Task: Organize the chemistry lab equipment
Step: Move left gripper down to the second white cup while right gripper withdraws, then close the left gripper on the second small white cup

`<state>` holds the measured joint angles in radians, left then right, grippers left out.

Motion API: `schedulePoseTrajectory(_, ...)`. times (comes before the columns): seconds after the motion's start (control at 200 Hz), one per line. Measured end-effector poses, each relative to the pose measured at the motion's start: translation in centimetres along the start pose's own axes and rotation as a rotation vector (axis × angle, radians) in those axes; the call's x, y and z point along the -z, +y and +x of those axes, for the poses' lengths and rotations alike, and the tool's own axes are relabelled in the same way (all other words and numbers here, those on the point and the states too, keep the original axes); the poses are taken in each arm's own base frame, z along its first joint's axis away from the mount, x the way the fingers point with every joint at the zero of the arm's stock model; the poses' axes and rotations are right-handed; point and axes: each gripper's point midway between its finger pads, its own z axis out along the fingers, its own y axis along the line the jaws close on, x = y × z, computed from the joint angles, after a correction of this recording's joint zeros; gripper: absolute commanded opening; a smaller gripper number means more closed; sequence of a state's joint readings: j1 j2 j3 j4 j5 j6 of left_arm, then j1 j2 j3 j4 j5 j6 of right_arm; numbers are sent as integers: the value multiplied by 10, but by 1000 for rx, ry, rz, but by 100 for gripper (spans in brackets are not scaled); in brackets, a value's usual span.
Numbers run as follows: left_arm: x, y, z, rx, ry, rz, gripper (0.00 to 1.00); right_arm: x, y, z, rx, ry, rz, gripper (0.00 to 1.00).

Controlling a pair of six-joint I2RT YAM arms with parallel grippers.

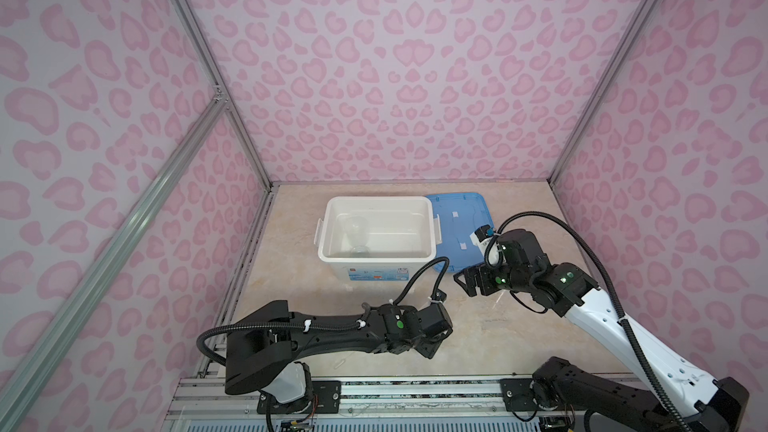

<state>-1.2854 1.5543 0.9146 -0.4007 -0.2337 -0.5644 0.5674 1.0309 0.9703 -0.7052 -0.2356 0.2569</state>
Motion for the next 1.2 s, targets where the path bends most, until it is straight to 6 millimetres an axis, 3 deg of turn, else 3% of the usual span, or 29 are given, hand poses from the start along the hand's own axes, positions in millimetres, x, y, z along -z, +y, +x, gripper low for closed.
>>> schedulePoseTrajectory(0.54, -21, -2, 5, 45, 8, 7, 61, -3, -4, 5, -2, 5, 17, 94)
schedulePoseTrajectory(0.695, -22, -3, 2, 52, 4, 4, 59, -2, -5, 5, -2, 1, 22, 94)
schedulePoseTrajectory(0.78, -23, -3, 2, 55, 5, 1, 53, -2, -6, 5, -2, -1, 23, 94)
schedulePoseTrajectory(1.095, -25, -2, 1, 66, 9, -14, 56, -2, -6, 5, -2, -1, 25, 94)
schedulePoseTrajectory(1.2, -26, -1, 1, 65, 11, -20, 50, -3, -6, 5, -2, -1, 27, 94)
